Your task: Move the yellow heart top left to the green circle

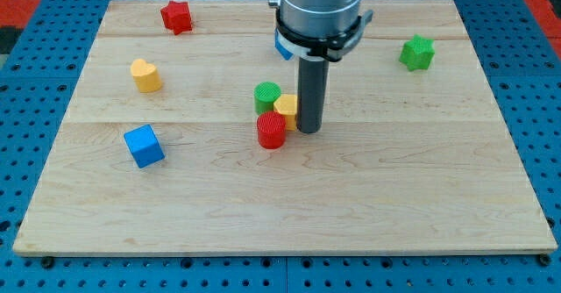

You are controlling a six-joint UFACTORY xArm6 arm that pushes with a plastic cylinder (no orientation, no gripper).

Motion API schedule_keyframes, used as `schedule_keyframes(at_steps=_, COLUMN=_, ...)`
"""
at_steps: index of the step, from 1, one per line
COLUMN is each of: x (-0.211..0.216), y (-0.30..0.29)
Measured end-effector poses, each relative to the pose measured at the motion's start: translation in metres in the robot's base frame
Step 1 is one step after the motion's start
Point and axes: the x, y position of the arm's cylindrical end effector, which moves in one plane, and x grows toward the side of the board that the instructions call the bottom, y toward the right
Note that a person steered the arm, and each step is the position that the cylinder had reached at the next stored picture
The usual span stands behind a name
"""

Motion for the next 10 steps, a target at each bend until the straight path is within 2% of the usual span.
schedule_keyframes(at_steps=1, x=-0.025, y=0.000)
schedule_keyframes(at_steps=2, x=-0.068, y=0.047)
schedule_keyframes(at_steps=3, x=-0.093, y=0.007)
schedule_keyframes(at_steps=5, x=-0.127, y=-0.136)
schedule_keyframes(at_steps=6, x=-0.157, y=-0.189)
schedule_keyframes(at_steps=7, x=-0.152, y=-0.270)
schedule_keyframes(at_steps=8, x=-0.114, y=-0.280)
schedule_keyframes(at_steps=10, x=-0.098, y=-0.188)
